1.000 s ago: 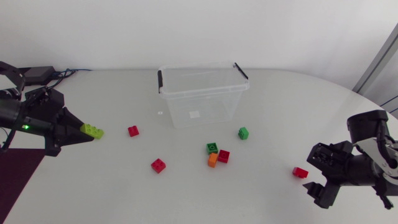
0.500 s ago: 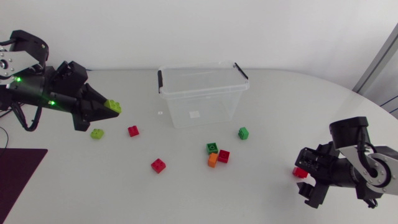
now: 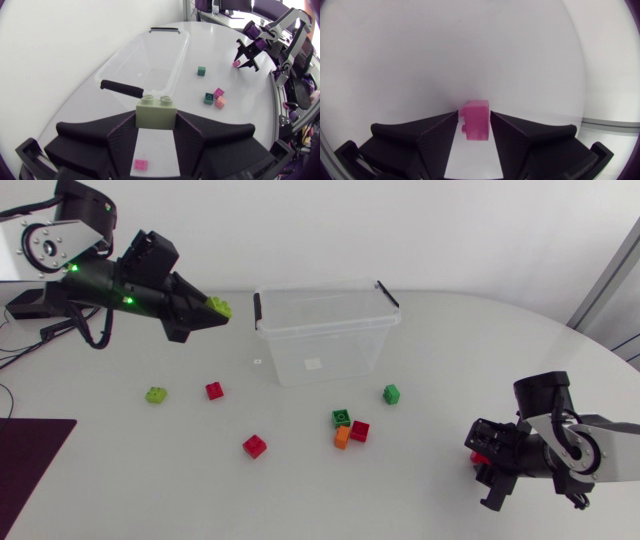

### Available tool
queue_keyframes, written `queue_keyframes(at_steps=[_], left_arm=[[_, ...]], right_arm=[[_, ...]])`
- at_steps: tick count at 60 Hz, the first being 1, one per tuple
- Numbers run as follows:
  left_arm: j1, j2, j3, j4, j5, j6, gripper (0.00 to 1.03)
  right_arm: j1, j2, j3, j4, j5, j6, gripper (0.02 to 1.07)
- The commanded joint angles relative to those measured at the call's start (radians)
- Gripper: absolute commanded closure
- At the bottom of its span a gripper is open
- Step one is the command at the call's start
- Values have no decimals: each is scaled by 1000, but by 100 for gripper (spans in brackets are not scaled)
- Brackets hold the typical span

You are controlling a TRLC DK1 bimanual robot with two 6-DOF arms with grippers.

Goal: Pick up the duplo bricks and place them in the container

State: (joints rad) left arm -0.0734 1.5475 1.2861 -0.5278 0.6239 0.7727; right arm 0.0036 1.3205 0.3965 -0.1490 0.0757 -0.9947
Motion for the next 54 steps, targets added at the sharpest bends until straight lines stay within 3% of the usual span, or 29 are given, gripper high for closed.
queue_keyframes(at_steps=[1,17,43,50,54], left_arm=[[-34,56,58,29,3,-59,69],[-140,197,160,141,-47,-145,69],[-187,431,341,219,-130,-222,65],[-189,442,357,219,-155,-234,40],[-178,431,360,219,-156,-243,14]], right_arm=[[-20,25,1,-9,1,10,77],[-7,-93,82,-104,-28,77,80],[62,-113,338,-204,-132,277,79],[79,-95,415,-218,-160,334,79],[91,-79,464,-224,-166,361,79]])
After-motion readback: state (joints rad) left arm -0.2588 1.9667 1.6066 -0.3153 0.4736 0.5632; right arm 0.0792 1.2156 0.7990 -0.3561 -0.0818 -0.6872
